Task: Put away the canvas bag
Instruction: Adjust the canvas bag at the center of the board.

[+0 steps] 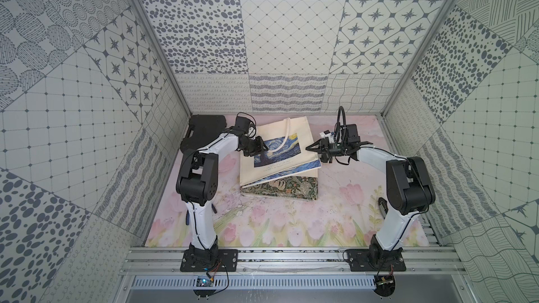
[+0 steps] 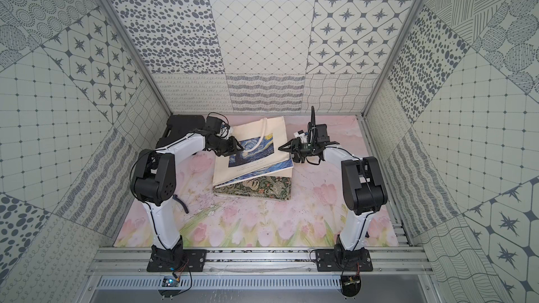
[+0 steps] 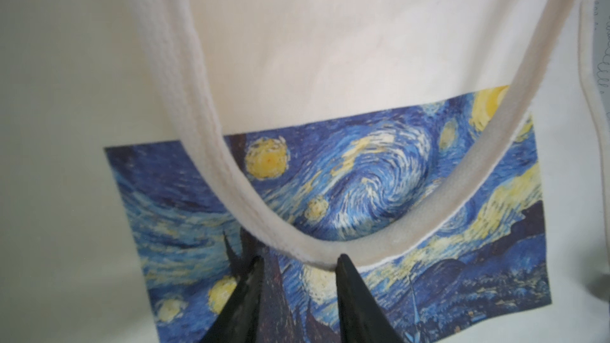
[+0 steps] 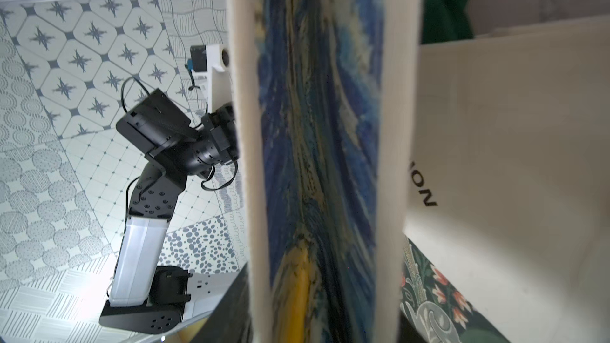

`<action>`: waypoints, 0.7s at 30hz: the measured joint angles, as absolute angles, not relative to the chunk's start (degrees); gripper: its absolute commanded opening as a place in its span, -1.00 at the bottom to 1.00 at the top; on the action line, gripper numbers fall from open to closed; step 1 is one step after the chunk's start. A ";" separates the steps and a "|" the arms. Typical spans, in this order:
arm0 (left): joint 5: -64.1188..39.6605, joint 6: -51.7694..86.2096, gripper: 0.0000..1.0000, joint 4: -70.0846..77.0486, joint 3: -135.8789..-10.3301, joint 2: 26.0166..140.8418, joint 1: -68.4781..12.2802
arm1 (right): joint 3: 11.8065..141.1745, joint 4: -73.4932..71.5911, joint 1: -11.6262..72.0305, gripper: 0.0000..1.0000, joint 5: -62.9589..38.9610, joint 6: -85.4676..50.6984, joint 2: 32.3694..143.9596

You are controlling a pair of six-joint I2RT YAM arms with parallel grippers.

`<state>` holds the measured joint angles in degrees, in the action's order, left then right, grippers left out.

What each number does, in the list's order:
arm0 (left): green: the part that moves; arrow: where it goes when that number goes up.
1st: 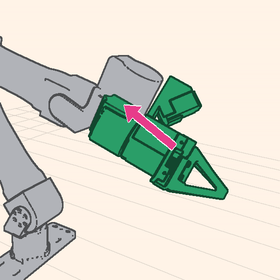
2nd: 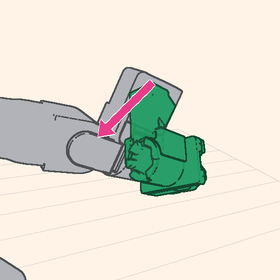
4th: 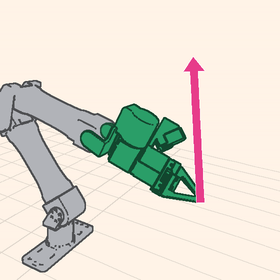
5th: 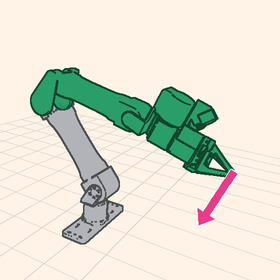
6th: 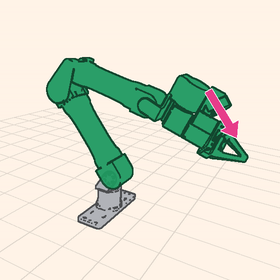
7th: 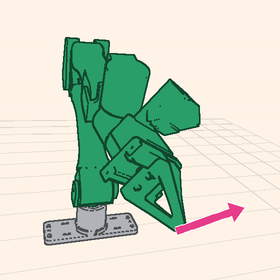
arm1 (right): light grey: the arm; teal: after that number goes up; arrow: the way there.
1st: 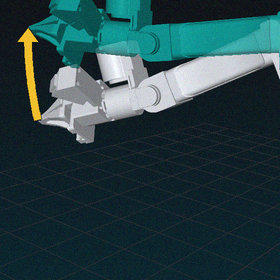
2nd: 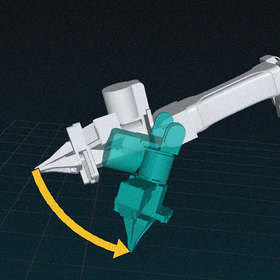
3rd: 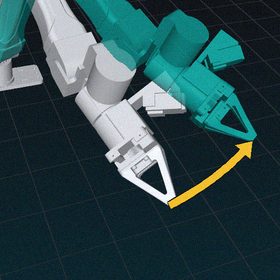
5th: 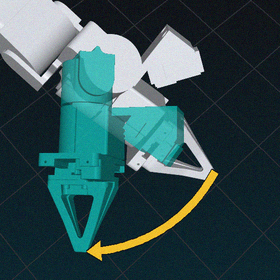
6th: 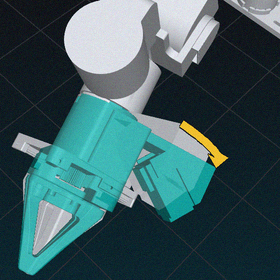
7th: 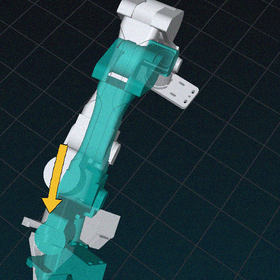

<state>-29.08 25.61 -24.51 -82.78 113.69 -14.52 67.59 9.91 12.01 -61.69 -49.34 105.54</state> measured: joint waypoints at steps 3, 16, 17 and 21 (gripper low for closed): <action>-29.65 25.80 -0.24 -24.10 -82.65 113.84 -14.52 | 70.39 13.67 14.44 -0.43 -62.06 -46.96 105.82; -27.64 25.02 0.00 -25.96 -84.01 106.13 -14.48 | 77.17 13.69 15.62 -1.00 -60.03 -54.13 105.82; -26.96 24.82 0.01 -26.39 -84.25 104.57 -14.46 | 77.82 12.29 15.62 -1.00 -59.99 -56.18 105.91; -24.40 23.18 0.00 -28.23 -85.67 98.32 -14.00 | 87.18 9.28 16.38 -1.00 -59.53 -61.58 108.03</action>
<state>-24.40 23.18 -28.23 -85.67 98.32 -14.00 87.18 9.28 16.38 -59.53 -61.58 108.03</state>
